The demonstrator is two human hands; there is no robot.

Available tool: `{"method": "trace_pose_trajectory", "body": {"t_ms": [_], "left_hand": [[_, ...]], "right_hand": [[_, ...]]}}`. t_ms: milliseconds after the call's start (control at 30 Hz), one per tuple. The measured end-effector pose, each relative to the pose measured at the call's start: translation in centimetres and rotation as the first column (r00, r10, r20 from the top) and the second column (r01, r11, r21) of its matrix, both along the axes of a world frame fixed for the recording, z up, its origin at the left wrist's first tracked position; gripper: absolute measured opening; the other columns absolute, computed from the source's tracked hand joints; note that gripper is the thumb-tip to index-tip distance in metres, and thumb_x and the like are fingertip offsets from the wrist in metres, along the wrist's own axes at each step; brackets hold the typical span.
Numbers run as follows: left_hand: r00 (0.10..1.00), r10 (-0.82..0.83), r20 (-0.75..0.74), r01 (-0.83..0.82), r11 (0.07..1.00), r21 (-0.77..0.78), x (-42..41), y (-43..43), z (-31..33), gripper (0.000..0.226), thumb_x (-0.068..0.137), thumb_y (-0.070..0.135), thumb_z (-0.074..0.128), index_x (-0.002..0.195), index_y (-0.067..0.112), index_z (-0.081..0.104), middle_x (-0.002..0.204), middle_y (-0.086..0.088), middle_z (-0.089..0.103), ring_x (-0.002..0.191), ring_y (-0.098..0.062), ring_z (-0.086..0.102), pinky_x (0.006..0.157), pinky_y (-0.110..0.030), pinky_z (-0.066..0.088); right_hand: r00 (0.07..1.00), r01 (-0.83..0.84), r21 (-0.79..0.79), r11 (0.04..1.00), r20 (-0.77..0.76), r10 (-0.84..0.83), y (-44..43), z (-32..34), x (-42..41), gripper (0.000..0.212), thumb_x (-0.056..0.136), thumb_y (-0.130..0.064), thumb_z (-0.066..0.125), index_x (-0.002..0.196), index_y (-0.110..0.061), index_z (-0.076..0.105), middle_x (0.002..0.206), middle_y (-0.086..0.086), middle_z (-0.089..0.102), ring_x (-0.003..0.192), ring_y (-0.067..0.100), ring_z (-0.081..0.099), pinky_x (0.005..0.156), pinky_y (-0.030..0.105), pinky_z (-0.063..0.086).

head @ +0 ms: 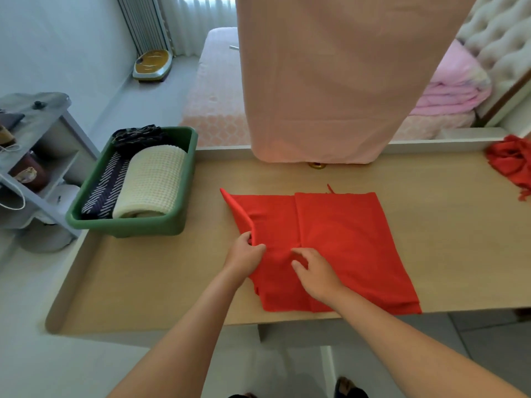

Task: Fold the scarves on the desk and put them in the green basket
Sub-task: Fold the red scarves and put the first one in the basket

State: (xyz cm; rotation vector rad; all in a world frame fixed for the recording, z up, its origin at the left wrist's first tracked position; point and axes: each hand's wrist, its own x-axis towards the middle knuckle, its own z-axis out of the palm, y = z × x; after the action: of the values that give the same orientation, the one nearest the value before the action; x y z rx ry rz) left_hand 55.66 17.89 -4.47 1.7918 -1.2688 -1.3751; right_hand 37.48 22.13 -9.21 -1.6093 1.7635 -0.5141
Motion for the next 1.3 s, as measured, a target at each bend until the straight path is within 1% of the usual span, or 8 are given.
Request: {"method": "trace_pose_trajectory", "body": {"t_ms": [133, 233, 433, 567, 767, 867, 1000, 1300], "left_hand": [[0.977, -0.210, -0.046, 0.203, 0.972, -0.118, -6.7, -0.6, 2.3, 0.027, 0.077, 0.012, 0.058, 0.098, 0.022, 0.071, 0.078, 0.008, 0.069, 0.066, -0.008, 0.061, 0.066, -0.029, 0.052], [0.930, -0.366, -0.047, 0.352, 0.919, -0.178, -11.8, -0.2, 3.3, 0.024, 0.079, 0.005, 0.058, 0.095, 0.018, 0.071, 0.075, 0.012, 0.065, 0.060, 0.004, 0.055, 0.059, -0.013, 0.044], [0.755, -0.636, -0.157, 0.648, 0.761, 0.036, -18.9, 3.1, 0.5, 0.055, 0.087, 0.017, 0.070, 0.137, 0.020, 0.046, 0.087, 0.001, 0.065, 0.080, -0.011, 0.059, 0.073, -0.020, 0.048], [0.809, -0.587, -0.005, 0.585, 0.805, 0.099, -18.6, 3.6, -3.0, 0.041, 0.091, 0.005, 0.056, 0.132, 0.006, 0.053, 0.087, -0.003, 0.067, 0.074, -0.013, 0.059, 0.076, -0.029, 0.050], [0.833, -0.213, 0.511, 0.437, 0.820, -0.371, -16.0, 1.6, -4.9, 0.033, 0.085, -0.004, 0.055, 0.113, 0.006, 0.067, 0.108, -0.013, 0.067, 0.103, -0.030, 0.062, 0.096, -0.032, 0.042], [0.701, -0.388, 0.598, 0.608, 0.764, -0.218, -16.0, 1.0, -5.6, 0.047, 0.088, 0.006, 0.055, 0.134, 0.011, 0.055, 0.135, -0.009, 0.051, 0.126, -0.028, 0.046, 0.108, -0.030, 0.032], [0.378, -0.523, 0.764, 0.762, 0.644, 0.064, -16.0, 1.2, -6.5, 0.054, 0.091, 0.035, 0.055, 0.143, 0.027, 0.044, 0.148, 0.000, 0.038, 0.133, -0.023, 0.035, 0.108, -0.036, 0.035], [0.632, -0.240, 0.737, 0.648, 0.685, -0.333, -15.2, -2.6, -6.6, 0.029, 0.086, 0.024, 0.043, 0.102, 0.019, 0.066, 0.093, -0.002, 0.060, 0.085, -0.028, 0.056, 0.075, -0.043, 0.049]], "right_hand": [[0.816, 0.306, 0.158, 0.939, 0.465, -0.344, -2.3, 4.5, -3.5, 0.025, 0.101, -0.021, 0.050, 0.124, -0.019, 0.062, 0.114, 0.003, 0.069, 0.085, 0.015, 0.066, 0.062, 0.021, 0.046], [0.716, 0.391, 0.238, 0.889, 0.528, -0.456, -2.2, 6.4, -8.2, 0.023, 0.101, -0.032, 0.049, 0.114, -0.020, 0.065, 0.103, 0.003, 0.072, 0.063, 0.015, 0.062, 0.047, 0.023, 0.039], [0.811, 0.397, 0.290, 0.871, 0.333, -0.481, 0.3, 3.7, -15.3, 0.030, 0.091, -0.041, 0.065, 0.107, -0.016, 0.073, 0.108, 0.001, 0.072, 0.097, 0.014, 0.065, 0.082, 0.029, 0.050], [0.920, 0.358, 0.280, 0.891, 0.055, -0.388, 1.3, 0.3, -16.1, 0.043, 0.081, -0.021, 0.075, 0.122, -0.011, 0.068, 0.120, 0.006, 0.069, 0.110, 0.022, 0.064, 0.096, 0.032, 0.049], [0.902, 0.431, -0.028, 0.902, 0.010, -0.431, 1.2, 0.4, -15.7, 0.032, 0.090, -0.006, 0.057, 0.119, -0.014, 0.067, 0.114, 0.006, 0.070, 0.108, 0.029, 0.063, 0.092, 0.033, 0.045], [0.892, 0.446, -0.125, 0.886, -0.016, -0.452, 1.4, 0.4, -17.1, 0.035, 0.092, -0.005, 0.053, 0.124, -0.015, 0.062, 0.117, 0.006, 0.069, 0.107, 0.028, 0.063, 0.092, 0.033, 0.047], [0.898, 0.330, 0.139, 0.934, -0.351, -0.265, 1.4, -0.4, -19.6, 0.054, 0.088, -0.012, 0.049, 0.142, -0.016, 0.044, 0.131, 0.010, 0.057, 0.116, 0.031, 0.059, 0.094, 0.038, 0.047], [0.894, -0.058, -0.179, 0.982, -0.447, -0.029, -5.9, 0.0, -15.0, 0.045, 0.084, -0.027, 0.061, 0.128, -0.022, 0.057, 0.115, 0.004, 0.054, 0.101, 0.026, 0.058, 0.082, 0.041, 0.052]]}}
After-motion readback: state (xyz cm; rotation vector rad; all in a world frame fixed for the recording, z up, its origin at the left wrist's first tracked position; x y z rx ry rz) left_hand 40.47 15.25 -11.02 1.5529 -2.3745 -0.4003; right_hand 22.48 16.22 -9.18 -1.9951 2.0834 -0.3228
